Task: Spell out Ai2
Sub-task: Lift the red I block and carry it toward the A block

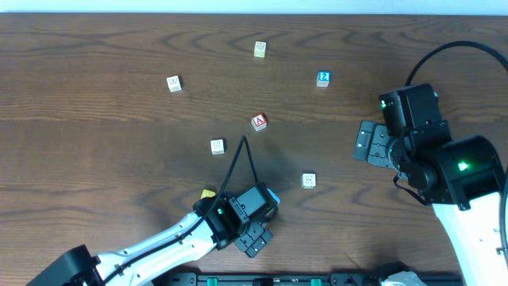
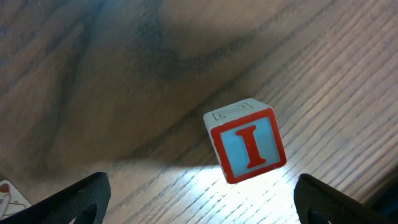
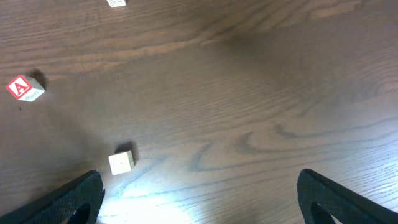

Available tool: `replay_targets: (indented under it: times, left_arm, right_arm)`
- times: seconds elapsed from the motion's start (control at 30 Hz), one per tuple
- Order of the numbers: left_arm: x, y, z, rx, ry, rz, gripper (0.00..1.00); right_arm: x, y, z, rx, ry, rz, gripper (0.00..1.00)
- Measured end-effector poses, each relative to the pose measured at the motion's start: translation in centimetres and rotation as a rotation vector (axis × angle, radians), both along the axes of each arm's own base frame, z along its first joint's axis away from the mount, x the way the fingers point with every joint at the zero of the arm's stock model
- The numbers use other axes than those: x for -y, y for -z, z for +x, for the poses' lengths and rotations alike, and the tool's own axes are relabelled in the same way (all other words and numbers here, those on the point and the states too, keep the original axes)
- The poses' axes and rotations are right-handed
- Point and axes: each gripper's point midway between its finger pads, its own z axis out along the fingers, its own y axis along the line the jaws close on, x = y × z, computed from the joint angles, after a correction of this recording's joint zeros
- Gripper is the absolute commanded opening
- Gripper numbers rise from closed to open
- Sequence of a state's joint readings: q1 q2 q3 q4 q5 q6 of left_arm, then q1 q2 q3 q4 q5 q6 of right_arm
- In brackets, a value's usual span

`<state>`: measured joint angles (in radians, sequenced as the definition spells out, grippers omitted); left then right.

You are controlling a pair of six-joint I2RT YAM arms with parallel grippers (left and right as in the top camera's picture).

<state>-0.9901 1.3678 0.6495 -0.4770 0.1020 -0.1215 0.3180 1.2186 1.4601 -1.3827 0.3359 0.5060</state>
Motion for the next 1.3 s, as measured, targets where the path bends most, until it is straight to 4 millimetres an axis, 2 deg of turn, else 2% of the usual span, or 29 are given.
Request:
replay_targets:
  times: [0.23,0.27,0.3,0.4,0.5,0.6,0.7,0.83,0.93,1.1,1.2,1.3]
  left_arm:
    - [1.1,-0.3,0.0,-0.037,-0.096,-0.064,0.96]
    - [1.1,-0.3,0.0,-0.043,-0.108,-0.067,1.0]
    - [1.1,-0.3,-0.1,-0.051,-0.124,-0.07,0.91]
    - [1.2,-0.3,-0.2,-0.068,-0.148,-0.078,0.83]
    - [1.3,-0.4,-0.3,-0.079,-0.166,-0.083,0.81]
    - [1.3,-0.4,-0.4,-0.084,-0.168,-0.085,0.85]
    - [1.9,-0.4,-0.5,-0.086,-0.159,-0.1,0.85]
    - [2.5,0.4,-0.9,-0.096,-0.138,-0.095,0.84]
    - [2.5,1.2,-0.9,-0.108,-0.141,-0.076,0.79]
    - [2.7,1.9,-0.8,-0.116,-0.159,-0.071,0.63]
    - [2.7,1.9,-0.7,-0.115,-0.158,-0.072,0.45]
    - [2.7,2.0,-0.8,-0.118,-0.16,-0.068,0.44]
  right_arm:
    - [-0.1,-0.1,0.2,0.009,0.0,0.003,0.99]
    - [-0.1,-0.1,0.2,0.01,0.0,0.004,0.99]
    - [-0.1,-0.1,0.2,0.01,0.0,0.004,0.99]
    - [-0.1,-0.1,0.2,0.01,0.0,0.004,0.99]
    - [-0.1,-0.1,0.2,0.01,0.0,0.004,0.99]
    - [-0.1,-0.1,0.2,0.01,0.0,0.004,0.99]
    - [-0.1,-0.1,0.2,0.009,-0.001,0.006,0.99]
    - [-0.1,-0.1,0.2,0.009,-0.001,0.006,0.99]
    - [-0.1,-0.1,0.2,0.009,-0.001,0.006,0.99]
    - [-0.1,-0.1,0.2,0.009,-0.001,0.006,0.99]
    - [-0.1,-0.1,0.2,0.009,-0.001,0.006,0.99]
    - [-0.1,-0.1,0.2,0.009,-0.001,0.006,0.99]
